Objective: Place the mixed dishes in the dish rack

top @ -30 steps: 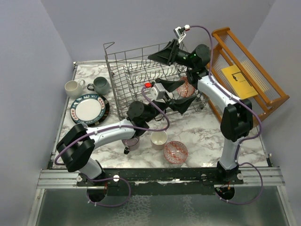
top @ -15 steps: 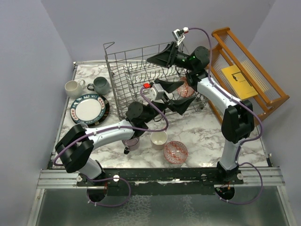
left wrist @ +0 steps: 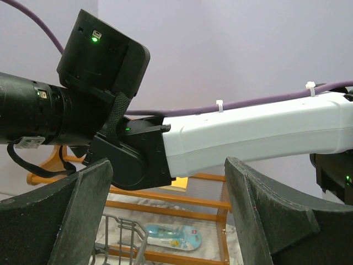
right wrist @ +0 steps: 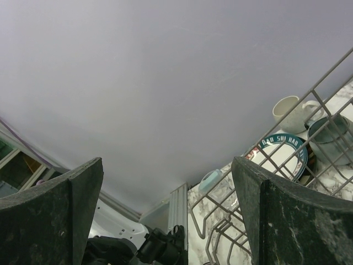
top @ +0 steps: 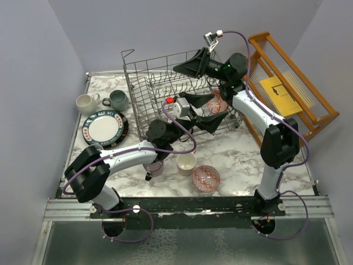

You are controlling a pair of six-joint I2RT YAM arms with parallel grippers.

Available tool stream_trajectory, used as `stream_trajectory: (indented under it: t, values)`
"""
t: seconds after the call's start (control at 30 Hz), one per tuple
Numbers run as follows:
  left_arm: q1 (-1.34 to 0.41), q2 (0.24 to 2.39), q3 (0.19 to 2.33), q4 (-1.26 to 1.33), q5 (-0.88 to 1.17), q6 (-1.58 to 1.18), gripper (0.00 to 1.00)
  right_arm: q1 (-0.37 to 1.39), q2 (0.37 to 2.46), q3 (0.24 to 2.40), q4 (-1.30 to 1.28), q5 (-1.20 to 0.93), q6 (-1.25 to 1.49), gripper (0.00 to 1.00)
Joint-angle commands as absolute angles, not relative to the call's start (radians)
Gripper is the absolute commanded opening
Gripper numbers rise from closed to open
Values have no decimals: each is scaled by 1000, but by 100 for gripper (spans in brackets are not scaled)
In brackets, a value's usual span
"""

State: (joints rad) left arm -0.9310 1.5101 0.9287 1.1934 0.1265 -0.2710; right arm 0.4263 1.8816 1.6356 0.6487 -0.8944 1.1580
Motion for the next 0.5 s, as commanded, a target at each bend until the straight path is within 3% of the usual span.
stream_trajectory:
  t: [0.0,0.47]
  values:
    - [-927,1500,917,1240,151,-275,85,434,1851,1664,649,-876,1129,99]
    - [-925,1489,911,1246,156,-276,85,446,1841,1669,629,-862,1111,99]
